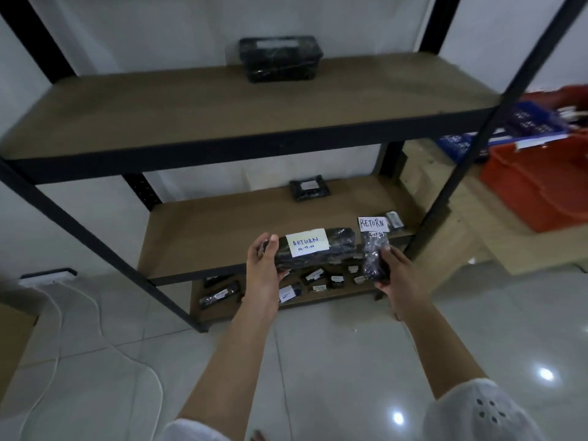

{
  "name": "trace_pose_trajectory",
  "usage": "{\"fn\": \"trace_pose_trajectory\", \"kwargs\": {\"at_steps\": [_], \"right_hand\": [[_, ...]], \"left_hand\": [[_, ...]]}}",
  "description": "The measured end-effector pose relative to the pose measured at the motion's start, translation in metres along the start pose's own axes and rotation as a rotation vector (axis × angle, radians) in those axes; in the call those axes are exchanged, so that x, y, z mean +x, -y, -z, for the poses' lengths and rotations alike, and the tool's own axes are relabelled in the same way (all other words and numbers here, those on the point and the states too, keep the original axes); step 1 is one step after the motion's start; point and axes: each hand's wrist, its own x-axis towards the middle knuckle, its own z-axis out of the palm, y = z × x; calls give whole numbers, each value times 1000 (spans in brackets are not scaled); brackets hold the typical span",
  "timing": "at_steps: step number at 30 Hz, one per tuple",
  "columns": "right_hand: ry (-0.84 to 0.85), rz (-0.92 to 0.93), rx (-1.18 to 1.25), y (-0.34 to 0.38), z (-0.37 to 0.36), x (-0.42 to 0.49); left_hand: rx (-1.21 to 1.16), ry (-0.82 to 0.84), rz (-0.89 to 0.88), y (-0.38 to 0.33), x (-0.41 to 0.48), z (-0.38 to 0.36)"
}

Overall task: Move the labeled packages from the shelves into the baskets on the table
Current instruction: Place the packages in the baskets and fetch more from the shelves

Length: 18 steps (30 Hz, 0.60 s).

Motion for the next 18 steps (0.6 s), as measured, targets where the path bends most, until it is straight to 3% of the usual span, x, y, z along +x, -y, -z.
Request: {"fn": "trace_pose_trajectory", "kwargs": {"at_steps": [3,10,18], "right_hand": [[-35,-24,80,14,59,-7],[-15,155,-13,63,216,-10],[-74,192,34,112,335,31]], "left_hand": [[-4,-6,-11,20,-33,-42],[-86,32,-16,77,-108,-175],[-31,142,9,123,-141,-316]]}}
